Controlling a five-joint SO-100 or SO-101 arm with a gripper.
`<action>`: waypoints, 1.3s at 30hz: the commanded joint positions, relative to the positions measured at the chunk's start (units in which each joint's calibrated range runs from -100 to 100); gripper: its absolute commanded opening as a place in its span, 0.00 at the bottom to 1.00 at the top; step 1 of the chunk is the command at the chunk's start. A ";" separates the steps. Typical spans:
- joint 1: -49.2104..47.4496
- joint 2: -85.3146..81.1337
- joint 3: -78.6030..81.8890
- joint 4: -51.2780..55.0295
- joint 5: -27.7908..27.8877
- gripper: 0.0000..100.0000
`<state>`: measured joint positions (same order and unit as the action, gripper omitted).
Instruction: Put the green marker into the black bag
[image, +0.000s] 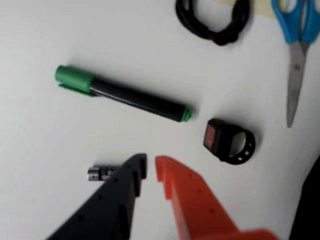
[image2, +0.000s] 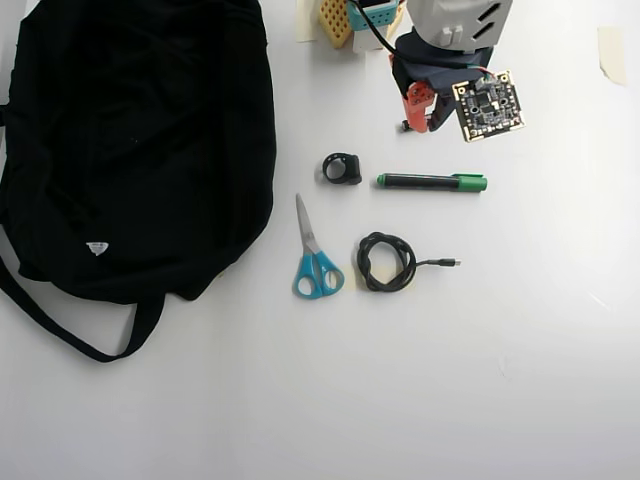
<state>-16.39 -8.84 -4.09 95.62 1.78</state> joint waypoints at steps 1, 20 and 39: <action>0.01 -1.53 -2.29 0.16 5.09 0.02; -1.72 -0.45 2.74 -0.27 20.03 0.02; -5.53 -0.37 12.98 -13.45 28.16 0.02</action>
<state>-21.38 -8.84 7.63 87.03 28.21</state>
